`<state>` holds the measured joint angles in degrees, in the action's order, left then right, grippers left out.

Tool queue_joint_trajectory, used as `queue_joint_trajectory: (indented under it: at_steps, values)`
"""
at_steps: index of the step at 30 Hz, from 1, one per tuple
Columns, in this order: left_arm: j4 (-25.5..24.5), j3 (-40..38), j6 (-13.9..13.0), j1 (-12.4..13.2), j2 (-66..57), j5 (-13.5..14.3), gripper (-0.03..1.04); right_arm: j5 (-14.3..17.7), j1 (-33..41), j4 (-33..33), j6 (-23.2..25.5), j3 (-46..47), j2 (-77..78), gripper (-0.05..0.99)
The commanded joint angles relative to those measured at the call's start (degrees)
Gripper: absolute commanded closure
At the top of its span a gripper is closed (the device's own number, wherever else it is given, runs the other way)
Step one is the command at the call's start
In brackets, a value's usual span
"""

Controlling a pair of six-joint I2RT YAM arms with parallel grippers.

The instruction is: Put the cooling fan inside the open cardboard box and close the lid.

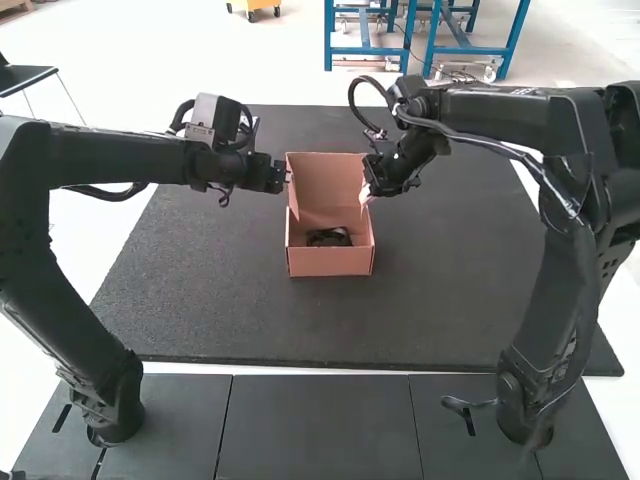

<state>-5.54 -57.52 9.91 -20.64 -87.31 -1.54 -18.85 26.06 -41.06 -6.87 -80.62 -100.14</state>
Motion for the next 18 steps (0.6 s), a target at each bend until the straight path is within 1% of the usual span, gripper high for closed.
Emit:
queue_joint_trajectory:
  at_steps: [1,7,14,18]
  values:
    - [-0.1,-1.1,0.1,-0.3,2.4,-0.3,0.05,-1.5,1.2,-0.4,-1.3,1.9,2.8,0.96]
    - [-1.1,-1.1,-0.1,-0.3,3.5,-0.3,0.05,-1.0,1.2,-0.3,-2.4,4.7,4.2,0.96]
    - [-3.8,-1.1,-0.8,-0.3,5.3,-0.3,0.05,-0.2,1.2,-0.3,-3.0,6.7,4.7,0.96]
    - [-5.5,-0.8,-1.2,-0.3,6.5,-0.4,0.05,0.4,1.2,-0.2,-4.1,7.2,4.6,0.96]
